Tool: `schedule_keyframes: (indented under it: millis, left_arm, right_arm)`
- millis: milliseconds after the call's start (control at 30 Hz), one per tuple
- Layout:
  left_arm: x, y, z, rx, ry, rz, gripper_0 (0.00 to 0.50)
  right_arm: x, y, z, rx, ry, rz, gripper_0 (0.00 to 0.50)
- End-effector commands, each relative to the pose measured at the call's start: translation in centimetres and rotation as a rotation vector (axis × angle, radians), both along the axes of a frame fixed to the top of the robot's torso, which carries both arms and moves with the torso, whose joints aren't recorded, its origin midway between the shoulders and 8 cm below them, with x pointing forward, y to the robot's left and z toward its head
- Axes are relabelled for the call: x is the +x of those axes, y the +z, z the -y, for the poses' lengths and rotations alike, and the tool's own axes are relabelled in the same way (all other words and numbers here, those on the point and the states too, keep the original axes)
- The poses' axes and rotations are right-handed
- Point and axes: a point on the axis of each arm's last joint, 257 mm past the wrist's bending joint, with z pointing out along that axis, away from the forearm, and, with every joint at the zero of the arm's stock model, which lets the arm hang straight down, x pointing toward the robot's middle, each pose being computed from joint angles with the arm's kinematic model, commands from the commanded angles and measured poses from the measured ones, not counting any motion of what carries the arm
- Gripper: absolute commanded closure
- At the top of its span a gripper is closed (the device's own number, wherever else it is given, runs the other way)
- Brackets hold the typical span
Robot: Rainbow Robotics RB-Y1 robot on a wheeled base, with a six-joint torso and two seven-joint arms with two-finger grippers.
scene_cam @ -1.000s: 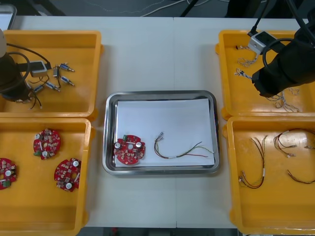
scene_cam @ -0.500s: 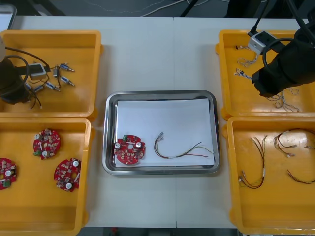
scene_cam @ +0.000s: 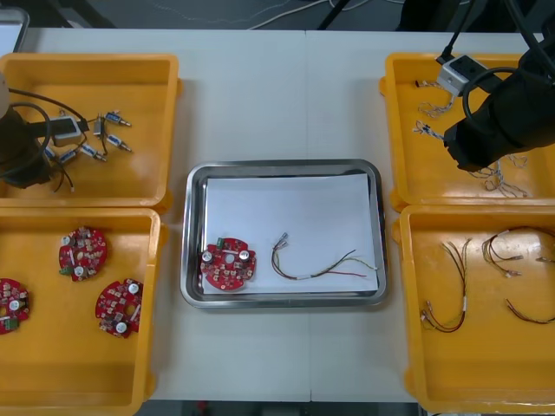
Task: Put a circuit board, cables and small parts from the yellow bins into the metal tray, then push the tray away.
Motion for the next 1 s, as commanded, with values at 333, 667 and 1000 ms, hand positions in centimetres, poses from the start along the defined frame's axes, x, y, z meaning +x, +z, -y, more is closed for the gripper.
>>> schedule_keyframes:
  millis: [333, 667, 1000]
  left_arm:
    - [0.6, 0.0, -0.3, 0.073, -0.082, 0.023, 0.1]
    - [0.9, -0.6, 0.2, 0.095, -0.087, 0.026, 0.164]
    - [1.0, -0.6, 0.4, 0.094, -0.089, 0.026, 0.5]
  right_arm:
    - [0.4, 2.2, 0.4, -0.051, 0.027, 0.055, 0.5]
    - [0.4, 2.2, 0.4, -0.051, 0.027, 0.055, 0.5]
    - [0.4, 2.2, 0.4, -0.051, 0.027, 0.055, 0.5]
